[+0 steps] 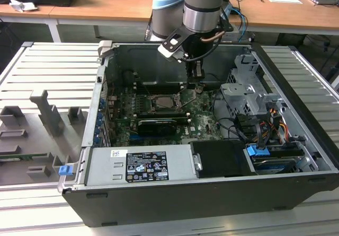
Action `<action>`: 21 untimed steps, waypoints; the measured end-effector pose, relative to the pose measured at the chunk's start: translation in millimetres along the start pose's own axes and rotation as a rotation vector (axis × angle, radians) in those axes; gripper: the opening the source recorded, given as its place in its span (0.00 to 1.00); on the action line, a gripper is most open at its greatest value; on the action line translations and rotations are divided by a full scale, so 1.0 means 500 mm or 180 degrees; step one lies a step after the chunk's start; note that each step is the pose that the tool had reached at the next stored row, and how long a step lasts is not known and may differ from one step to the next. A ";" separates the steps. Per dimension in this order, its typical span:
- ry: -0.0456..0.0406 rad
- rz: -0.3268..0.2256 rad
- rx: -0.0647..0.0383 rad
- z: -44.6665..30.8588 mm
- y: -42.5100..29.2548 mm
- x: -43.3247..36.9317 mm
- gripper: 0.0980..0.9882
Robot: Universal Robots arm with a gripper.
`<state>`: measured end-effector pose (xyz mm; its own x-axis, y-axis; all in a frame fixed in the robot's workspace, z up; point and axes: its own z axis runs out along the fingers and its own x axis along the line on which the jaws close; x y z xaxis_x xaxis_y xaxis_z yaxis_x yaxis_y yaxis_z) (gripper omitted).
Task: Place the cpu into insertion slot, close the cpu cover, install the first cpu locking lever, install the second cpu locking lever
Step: 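Close the cpu cover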
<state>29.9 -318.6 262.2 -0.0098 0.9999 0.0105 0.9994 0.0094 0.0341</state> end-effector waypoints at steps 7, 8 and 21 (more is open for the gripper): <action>0.0000 0.0000 0.0000 0.001 0.012 0.000 0.01; 0.0000 0.0000 0.0000 0.001 0.013 0.000 0.01; 0.0000 -0.0007 0.0000 0.004 0.035 0.000 0.01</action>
<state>47.7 -318.6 260.9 -0.0119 0.9999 0.0103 0.9994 0.0116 0.0340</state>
